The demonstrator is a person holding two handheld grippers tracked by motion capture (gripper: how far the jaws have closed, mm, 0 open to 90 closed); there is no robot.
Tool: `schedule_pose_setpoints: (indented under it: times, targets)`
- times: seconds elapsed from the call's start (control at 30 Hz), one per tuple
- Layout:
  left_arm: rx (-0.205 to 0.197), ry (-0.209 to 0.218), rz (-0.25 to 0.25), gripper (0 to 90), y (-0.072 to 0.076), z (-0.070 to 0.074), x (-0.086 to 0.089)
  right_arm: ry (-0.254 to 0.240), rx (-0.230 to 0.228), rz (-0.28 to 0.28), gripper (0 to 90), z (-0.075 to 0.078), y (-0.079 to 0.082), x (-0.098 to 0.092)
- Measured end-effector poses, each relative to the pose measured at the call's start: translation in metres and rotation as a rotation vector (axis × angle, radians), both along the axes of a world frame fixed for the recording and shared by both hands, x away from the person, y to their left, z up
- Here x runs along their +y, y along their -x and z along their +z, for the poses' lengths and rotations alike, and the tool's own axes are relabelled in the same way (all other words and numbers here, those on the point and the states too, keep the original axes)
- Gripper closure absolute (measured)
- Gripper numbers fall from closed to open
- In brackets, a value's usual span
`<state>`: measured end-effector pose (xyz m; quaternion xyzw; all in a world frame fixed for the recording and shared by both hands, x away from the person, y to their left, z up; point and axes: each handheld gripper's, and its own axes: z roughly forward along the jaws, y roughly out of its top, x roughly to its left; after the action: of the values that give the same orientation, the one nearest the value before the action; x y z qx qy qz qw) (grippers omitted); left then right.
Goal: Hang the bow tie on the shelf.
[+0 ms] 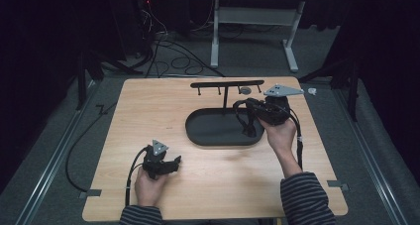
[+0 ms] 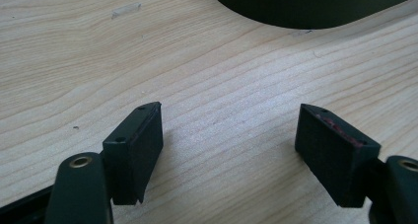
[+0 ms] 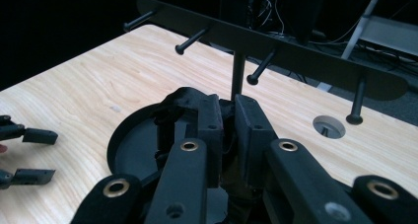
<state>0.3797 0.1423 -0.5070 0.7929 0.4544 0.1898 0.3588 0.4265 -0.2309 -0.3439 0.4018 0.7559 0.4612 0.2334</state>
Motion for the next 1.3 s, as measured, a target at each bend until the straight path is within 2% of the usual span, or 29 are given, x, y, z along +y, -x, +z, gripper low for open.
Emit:
schedule_pose_setpoints:
  times: [0.67, 1.1, 1.3]
  targets:
    - [-0.002, -0.001, 0.001, 26.9, 0.0, 0.0, 0.0, -0.016, 0.009, -0.054, 83.9, -0.001, -0.021, 0.0]
    - [0.0, -0.002, 0.0, 26.8, 0.0, 0.0, 0.0, 0.0, 0.018, -0.115, 83.2, 0.002, -0.042, 0.006]
    - [0.001, 0.0, 0.0, 26.8, 0.0, 0.0, 0.0, 0.011, 0.043, -0.136, 82.8, 0.001, -0.051, 0.009]
